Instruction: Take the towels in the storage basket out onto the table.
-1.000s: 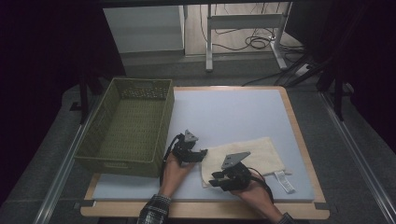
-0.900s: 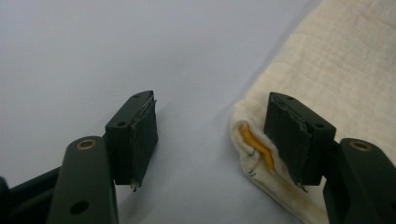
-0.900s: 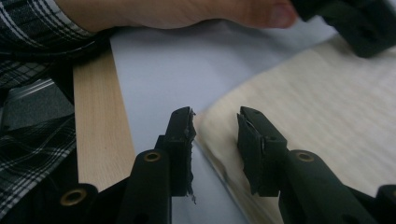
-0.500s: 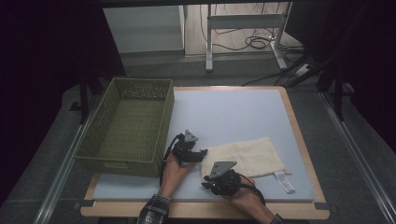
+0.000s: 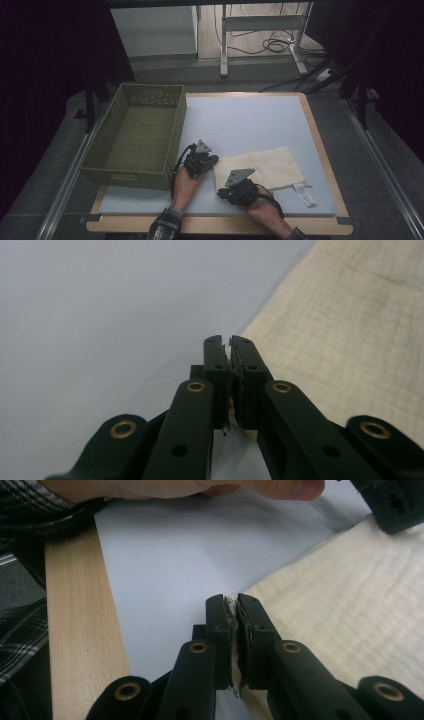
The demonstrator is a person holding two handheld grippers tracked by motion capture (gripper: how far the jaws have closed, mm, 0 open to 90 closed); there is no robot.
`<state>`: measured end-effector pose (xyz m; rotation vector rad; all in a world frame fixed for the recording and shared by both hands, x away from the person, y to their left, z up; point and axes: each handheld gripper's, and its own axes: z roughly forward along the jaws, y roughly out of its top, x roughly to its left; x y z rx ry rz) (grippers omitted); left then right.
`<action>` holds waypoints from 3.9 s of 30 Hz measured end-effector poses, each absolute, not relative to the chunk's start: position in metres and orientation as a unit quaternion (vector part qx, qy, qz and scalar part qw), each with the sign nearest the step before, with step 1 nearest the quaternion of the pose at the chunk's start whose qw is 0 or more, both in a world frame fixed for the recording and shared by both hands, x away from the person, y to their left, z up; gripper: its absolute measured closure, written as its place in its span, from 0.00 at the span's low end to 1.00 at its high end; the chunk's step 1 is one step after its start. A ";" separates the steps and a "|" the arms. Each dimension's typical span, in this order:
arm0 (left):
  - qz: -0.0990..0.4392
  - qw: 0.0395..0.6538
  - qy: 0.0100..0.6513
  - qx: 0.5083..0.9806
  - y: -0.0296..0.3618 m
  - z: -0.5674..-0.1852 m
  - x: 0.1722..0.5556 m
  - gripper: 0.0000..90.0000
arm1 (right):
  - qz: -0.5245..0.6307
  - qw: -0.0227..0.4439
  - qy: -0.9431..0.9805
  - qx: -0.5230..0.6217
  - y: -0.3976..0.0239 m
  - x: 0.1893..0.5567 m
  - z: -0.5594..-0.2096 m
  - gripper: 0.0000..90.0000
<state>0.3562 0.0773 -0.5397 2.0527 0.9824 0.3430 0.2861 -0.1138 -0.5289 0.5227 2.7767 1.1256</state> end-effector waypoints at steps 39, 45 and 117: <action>0.135 0.454 0.288 0.833 -0.020 -0.494 0.396 0.95 | 0.446 0.094 0.843 0.285 -0.237 0.293 -0.494 0.94; 0.132 0.458 0.280 0.833 -0.038 -0.493 0.402 0.94 | 0.446 0.105 0.835 0.306 -0.259 0.292 -0.494 0.94; 0.099 0.405 0.308 0.855 -0.034 -0.528 0.410 0.51 | 0.344 0.139 0.821 0.433 -0.339 0.315 -0.512 0.51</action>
